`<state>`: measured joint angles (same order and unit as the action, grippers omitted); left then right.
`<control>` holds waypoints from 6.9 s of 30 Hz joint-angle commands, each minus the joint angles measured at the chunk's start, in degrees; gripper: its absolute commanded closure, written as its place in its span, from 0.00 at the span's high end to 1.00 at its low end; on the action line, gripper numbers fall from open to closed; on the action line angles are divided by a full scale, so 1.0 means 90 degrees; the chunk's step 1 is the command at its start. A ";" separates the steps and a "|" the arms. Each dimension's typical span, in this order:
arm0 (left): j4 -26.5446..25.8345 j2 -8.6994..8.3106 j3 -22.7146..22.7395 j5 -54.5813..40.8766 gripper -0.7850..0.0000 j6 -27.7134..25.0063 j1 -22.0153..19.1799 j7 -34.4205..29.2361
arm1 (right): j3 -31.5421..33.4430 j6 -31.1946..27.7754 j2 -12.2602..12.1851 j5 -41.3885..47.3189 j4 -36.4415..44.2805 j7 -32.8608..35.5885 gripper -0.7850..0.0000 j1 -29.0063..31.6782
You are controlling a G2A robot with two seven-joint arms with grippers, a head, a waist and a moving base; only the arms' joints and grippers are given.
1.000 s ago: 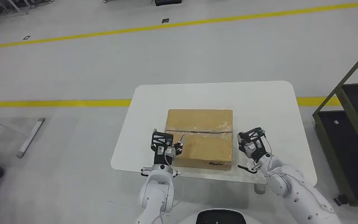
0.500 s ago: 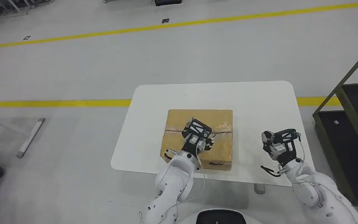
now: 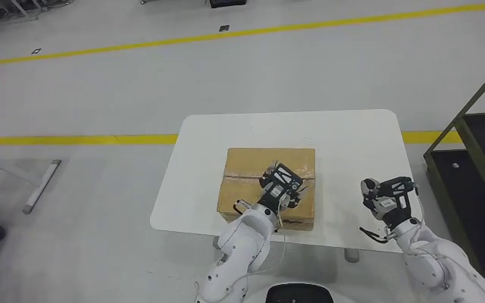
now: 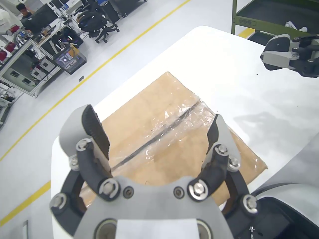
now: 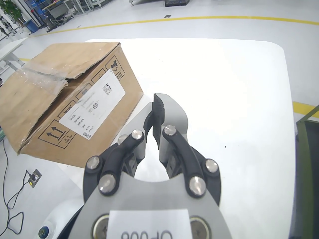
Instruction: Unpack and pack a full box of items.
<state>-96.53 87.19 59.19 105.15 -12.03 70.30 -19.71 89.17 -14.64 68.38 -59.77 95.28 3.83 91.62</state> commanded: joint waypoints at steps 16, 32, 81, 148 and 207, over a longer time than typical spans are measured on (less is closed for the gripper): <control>0.0390 0.0011 -0.0354 -0.0171 1.00 -0.0742 -0.0262 -0.1033 | -0.0175 0.0072 0.0011 -0.0154 0.0087 0.0067 0.00 0.0099; 0.1004 0.0130 -0.0631 -0.0073 0.95 -0.0403 -0.0878 -0.1529 | -0.0088 0.0154 0.0002 -0.0195 0.0189 0.0072 0.00 0.0159; 0.1037 0.0113 -0.0129 0.0524 0.00 0.0307 -0.1002 -0.1139 | -0.0382 0.0047 0.0065 0.0328 0.0178 0.0009 0.00 -0.0280; -0.0080 -0.0537 0.4579 -0.1566 1.00 0.1141 -0.0163 -0.0576 | -0.1869 -0.0710 0.0205 -0.0046 -0.0285 0.0241 0.00 -0.1518; -0.0133 -0.0559 0.0375 -0.1360 1.00 -0.0984 -0.0578 -0.1314 | -0.0335 0.0277 0.0073 -0.0033 0.0645 0.0337 0.00 -0.0379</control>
<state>-98.99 81.97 63.81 94.26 -21.23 65.62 -31.38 86.05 -12.15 69.05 -60.06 100.98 6.92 88.02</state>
